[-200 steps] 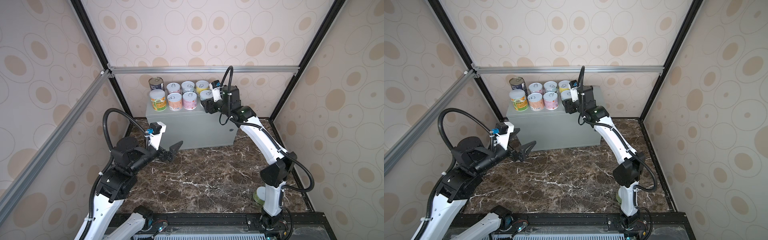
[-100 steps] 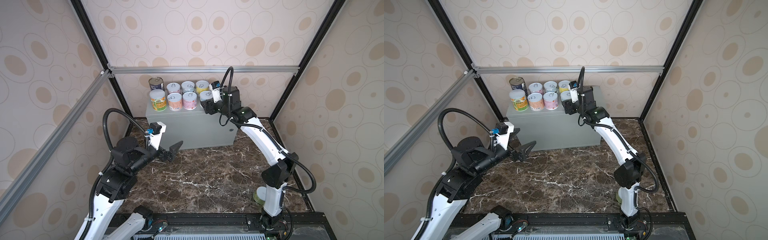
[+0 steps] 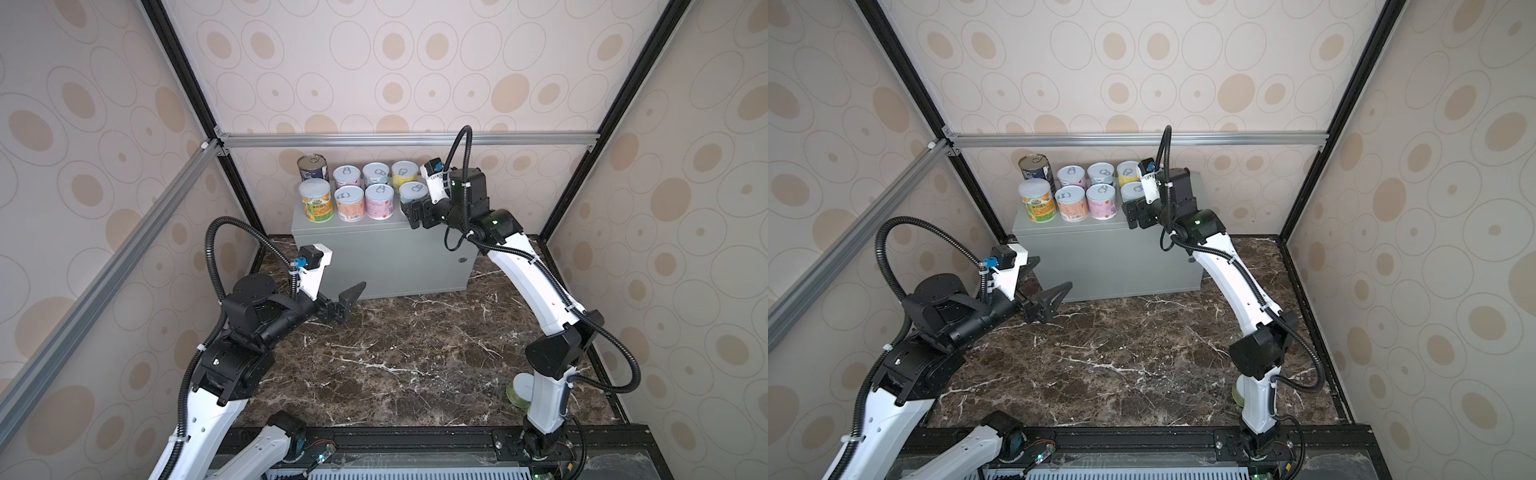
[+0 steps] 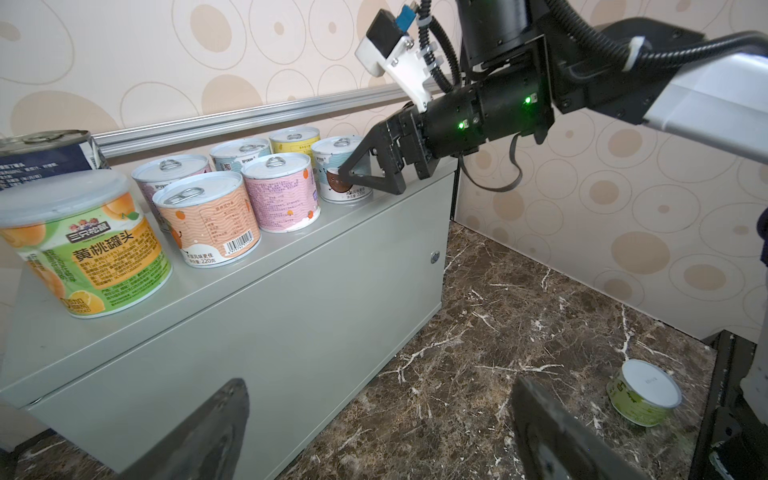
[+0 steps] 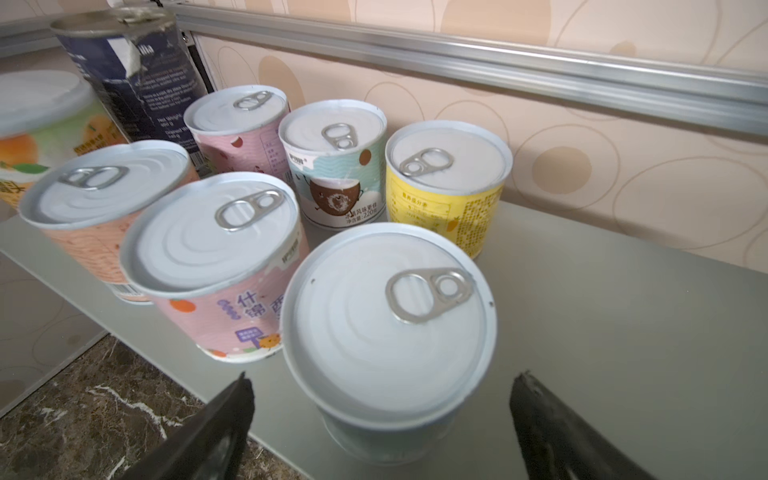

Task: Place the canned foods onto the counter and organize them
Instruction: 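Open the right gripper and lift it away from the white teal-labelled can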

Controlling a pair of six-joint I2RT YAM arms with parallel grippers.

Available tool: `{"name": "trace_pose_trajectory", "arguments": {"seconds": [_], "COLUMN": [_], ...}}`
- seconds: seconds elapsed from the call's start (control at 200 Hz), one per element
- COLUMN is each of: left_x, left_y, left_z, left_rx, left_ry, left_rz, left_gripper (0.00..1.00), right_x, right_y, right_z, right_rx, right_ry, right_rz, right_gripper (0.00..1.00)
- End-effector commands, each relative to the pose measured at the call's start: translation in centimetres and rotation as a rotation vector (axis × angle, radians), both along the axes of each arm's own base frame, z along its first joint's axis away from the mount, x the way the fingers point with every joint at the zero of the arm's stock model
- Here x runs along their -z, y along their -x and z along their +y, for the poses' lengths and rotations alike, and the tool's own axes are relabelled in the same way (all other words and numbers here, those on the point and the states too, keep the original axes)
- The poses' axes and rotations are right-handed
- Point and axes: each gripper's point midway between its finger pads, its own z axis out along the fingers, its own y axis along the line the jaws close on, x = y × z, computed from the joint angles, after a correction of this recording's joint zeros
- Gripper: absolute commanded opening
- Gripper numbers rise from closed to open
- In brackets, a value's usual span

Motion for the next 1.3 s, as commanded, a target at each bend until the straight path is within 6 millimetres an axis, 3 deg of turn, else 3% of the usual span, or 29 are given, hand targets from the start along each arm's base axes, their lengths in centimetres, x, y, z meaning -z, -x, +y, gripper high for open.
{"name": "trace_pose_trajectory", "arguments": {"seconds": [0.0, 0.085, 0.095, 0.12, 0.455, 0.82, 1.29], "left_x": [-0.6, -0.7, -0.7, -0.6, -0.2, 0.4, 0.9], "left_y": [0.5, 0.5, 0.5, 0.5, 1.1, 1.6, 2.2], "left_z": [0.0, -0.1, -0.1, -0.1, 0.7, 1.2, 1.9], "left_rx": [0.013, 0.016, 0.017, 0.017, -0.009, -0.022, -0.046], "left_ry": [0.011, 0.011, 0.011, 0.011, -0.004, -0.018, -0.049], "left_rz": [-0.026, -0.031, -0.031, -0.03, -0.048, -0.054, -0.074], "left_gripper": [0.98, 0.98, 0.98, 0.98, 0.98, 0.98, 0.98], "right_x": [-4.5, -4.9, -6.0, -6.6, -8.0, -6.0, -4.5], "right_y": [2.8, 3.6, 3.9, 4.1, 5.0, 4.7, 2.2], "right_z": [-0.6, 0.0, -0.1, 0.1, 4.7, 8.6, 9.2], "right_rx": [-0.015, -0.032, -0.034, -0.039, -0.126, -0.173, 0.005], "right_ry": [-0.009, 0.011, 0.0, 0.001, 0.077, 0.197, 0.254], "right_rz": [-0.083, -0.099, -0.12, -0.131, -0.221, -0.303, -0.334], "right_gripper": [1.0, 1.0, 1.0, 1.0, 1.0, 1.0, 1.0]}}
